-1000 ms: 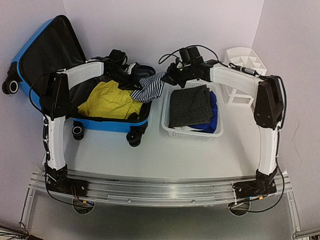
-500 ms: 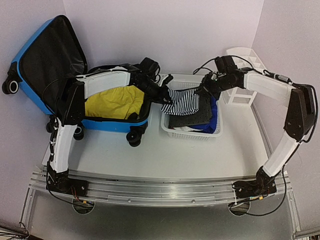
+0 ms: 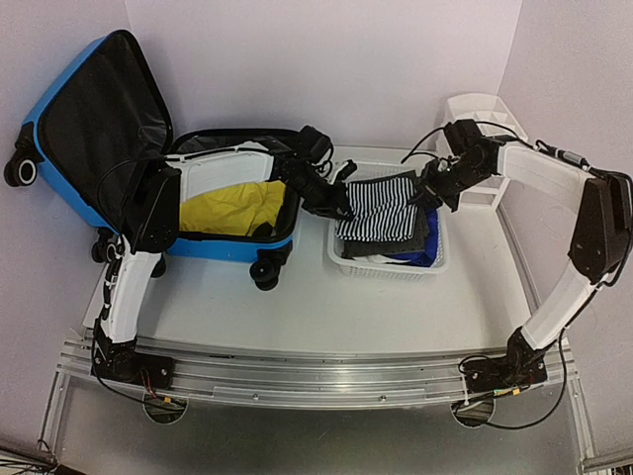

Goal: Open, take out, and arrange the luggage

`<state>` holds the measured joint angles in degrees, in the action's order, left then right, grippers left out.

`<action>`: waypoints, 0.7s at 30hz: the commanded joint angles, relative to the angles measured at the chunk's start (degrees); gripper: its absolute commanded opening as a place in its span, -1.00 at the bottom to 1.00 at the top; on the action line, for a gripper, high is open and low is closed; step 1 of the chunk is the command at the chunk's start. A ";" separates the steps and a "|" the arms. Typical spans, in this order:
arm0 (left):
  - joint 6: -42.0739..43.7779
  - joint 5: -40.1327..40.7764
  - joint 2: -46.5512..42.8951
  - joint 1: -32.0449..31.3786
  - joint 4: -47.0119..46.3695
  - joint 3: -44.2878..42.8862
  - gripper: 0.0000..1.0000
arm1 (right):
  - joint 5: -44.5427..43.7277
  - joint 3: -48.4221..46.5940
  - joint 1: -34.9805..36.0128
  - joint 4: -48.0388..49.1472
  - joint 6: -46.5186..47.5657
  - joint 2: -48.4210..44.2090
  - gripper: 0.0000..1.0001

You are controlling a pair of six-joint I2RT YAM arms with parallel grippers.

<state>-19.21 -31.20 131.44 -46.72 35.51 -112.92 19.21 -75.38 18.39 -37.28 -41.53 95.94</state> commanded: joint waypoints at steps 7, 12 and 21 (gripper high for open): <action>2.07 6.41 2.33 0.11 -2.99 -1.60 -0.80 | 0.44 -8.88 0.50 -10.61 2.87 -3.55 -0.41; 1.30 5.89 2.74 0.05 -3.58 -1.65 -0.80 | -2.77 -5.10 4.65 -11.40 -1.53 -9.30 -0.25; 0.90 5.63 3.20 0.01 -3.64 -1.68 -0.80 | -5.22 2.41 9.80 -11.50 -6.29 -9.09 -0.28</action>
<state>-18.04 -27.79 132.50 -46.94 31.00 -113.25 16.01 -75.48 27.82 -47.25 -45.26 85.38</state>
